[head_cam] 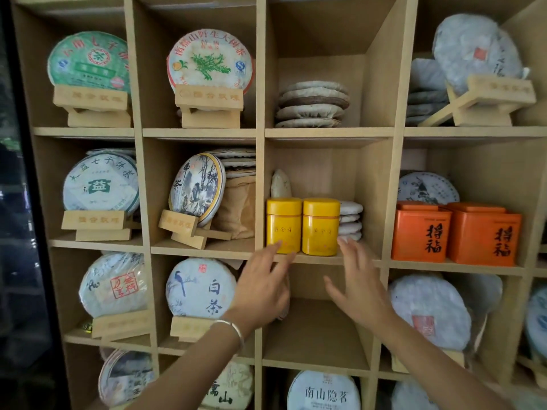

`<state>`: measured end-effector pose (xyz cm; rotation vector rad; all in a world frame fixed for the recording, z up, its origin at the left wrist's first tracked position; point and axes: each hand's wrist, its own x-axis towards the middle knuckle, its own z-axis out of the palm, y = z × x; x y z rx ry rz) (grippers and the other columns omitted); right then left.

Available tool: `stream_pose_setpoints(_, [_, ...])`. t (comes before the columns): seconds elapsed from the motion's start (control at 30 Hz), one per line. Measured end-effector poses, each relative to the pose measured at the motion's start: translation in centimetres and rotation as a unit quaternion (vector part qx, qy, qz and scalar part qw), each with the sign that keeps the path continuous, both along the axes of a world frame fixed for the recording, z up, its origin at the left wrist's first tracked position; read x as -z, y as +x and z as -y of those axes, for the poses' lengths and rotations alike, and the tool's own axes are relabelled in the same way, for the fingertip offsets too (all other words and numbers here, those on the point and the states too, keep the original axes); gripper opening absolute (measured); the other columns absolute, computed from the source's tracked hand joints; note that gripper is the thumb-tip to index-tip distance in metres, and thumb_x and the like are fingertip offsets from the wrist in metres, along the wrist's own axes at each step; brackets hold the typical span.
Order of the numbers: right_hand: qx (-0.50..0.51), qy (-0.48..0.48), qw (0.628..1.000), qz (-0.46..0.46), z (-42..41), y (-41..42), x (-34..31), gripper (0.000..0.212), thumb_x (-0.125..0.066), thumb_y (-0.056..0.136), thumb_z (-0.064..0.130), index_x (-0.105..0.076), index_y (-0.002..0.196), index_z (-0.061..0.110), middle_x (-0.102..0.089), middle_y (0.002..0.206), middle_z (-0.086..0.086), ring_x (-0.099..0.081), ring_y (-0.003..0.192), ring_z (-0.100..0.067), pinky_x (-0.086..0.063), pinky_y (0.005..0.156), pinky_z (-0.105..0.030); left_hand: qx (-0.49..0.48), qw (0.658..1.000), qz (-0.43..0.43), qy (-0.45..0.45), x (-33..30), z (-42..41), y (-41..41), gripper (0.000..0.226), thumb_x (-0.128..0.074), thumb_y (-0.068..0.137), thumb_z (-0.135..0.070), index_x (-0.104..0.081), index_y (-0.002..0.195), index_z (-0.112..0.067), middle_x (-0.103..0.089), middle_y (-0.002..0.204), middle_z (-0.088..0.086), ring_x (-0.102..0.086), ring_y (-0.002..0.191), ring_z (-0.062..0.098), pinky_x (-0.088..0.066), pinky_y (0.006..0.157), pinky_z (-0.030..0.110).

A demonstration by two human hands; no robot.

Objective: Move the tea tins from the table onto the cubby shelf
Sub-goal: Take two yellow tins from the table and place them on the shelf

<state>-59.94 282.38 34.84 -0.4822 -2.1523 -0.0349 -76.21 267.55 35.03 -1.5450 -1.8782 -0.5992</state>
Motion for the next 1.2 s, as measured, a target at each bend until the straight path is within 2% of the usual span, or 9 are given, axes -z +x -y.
stream_pose_setpoints(0.07, [0.011,-0.013,0.999,0.038,0.5,-0.5,0.9,0.081,-0.063,0.086,0.035,-0.018,0.151,0.017,-0.014,0.157,-0.014,-0.022,0.142,-0.03,-0.03,0.109,-0.04,-0.011,0.998,-0.001,-0.058,2.2,-0.6,0.1,0.071,-0.05,0.085,-0.03,-0.022,0.15,-0.029,-0.008,0.161,0.006,-0.011,0.147,0.028,-0.008,0.119,0.041])
stream_pose_setpoints(0.13, [0.018,-0.041,0.998,0.052,0.6,-0.9,1.2,0.085,-0.061,0.087,0.036,-0.008,0.153,0.024,0.001,0.159,-0.012,-0.014,0.144,-0.032,-0.027,0.111,-0.042,-0.016,0.997,-0.012,-0.073,2.9,-1.5,0.1,0.076,-0.047,0.085,-0.032,-0.011,0.152,-0.032,0.006,0.162,0.001,0.005,0.148,0.025,0.007,0.117,0.041])
stream_pose_setpoints(0.23, [0.015,-0.078,0.995,0.064,0.3,-1.1,1.2,0.09,-0.06,0.088,0.037,0.005,0.151,0.032,0.013,0.159,-0.01,-0.007,0.146,-0.033,-0.026,0.112,-0.043,-0.041,0.995,-0.047,-0.077,2.6,-2.9,0.5,0.078,-0.042,0.086,-0.035,-0.002,0.154,-0.029,0.014,0.161,0.0,0.016,0.147,0.023,0.01,0.116,0.044])
stream_pose_setpoints(0.37, [0.0,-0.074,0.992,0.105,-0.2,-0.9,1.1,0.091,-0.058,0.089,0.034,0.011,0.149,0.035,0.011,0.159,-0.013,-0.011,0.145,-0.034,-0.03,0.11,-0.042,-0.061,0.992,-0.076,-0.08,2.0,-4.4,0.8,0.084,-0.041,0.086,-0.036,0.006,0.154,-0.022,0.02,0.159,-0.003,0.023,0.145,0.021,0.015,0.115,0.046])
stream_pose_setpoints(0.53, [0.0,-0.05,0.991,0.125,-0.6,-0.9,0.9,0.084,-0.056,0.09,0.036,0.002,0.151,0.035,0.0,0.16,-0.011,-0.01,0.146,-0.03,-0.027,0.113,-0.041,-0.067,0.99,-0.079,-0.093,1.7,-5.3,0.8,0.084,-0.041,0.087,-0.037,0.008,0.153,-0.018,0.02,0.159,-0.001,0.023,0.145,0.02,0.017,0.115,0.044])
stream_pose_setpoints(0.7, [0.006,-0.038,0.991,0.126,-0.8,-0.9,0.8,0.08,-0.055,0.089,0.037,-0.007,0.152,0.033,-0.008,0.16,-0.011,-0.013,0.146,-0.028,-0.026,0.113,-0.041,-0.05,0.993,-0.05,-0.09,2.2,-5.4,0.8,0.082,-0.04,0.087,-0.036,0.004,0.154,-0.017,0.007,0.162,0.001,0.017,0.147,0.019,0.018,0.115,0.039])
stream_pose_setpoints(0.87, [0.019,-0.033,0.99,0.134,-0.9,-0.9,0.8,0.08,-0.055,0.087,0.04,-0.008,0.152,0.035,-0.01,0.16,-0.012,-0.021,0.143,-0.03,-0.033,0.11,-0.041,-0.023,0.996,-0.037,-0.073,2.0,-5.3,0.6,0.082,-0.044,0.085,-0.036,-0.003,0.154,-0.016,-0.002,0.162,0.001,0.008,0.148,0.018,0.018,0.114,0.034])
stream_pose_setpoints(1.2, [0.019,-0.031,0.99,0.134,-1.1,-1.0,0.9,0.079,-0.056,0.085,0.043,-0.014,0.151,0.035,-0.013,0.159,-0.014,-0.025,0.142,-0.032,-0.033,0.109,-0.041,-0.013,0.998,-0.029,-0.056,2.0,-5.6,0.4,0.082,-0.045,0.083,-0.039,-0.011,0.154,-0.014,-0.01,0.162,0.003,0.002,0.149,0.018,0.01,0.118,0.035])
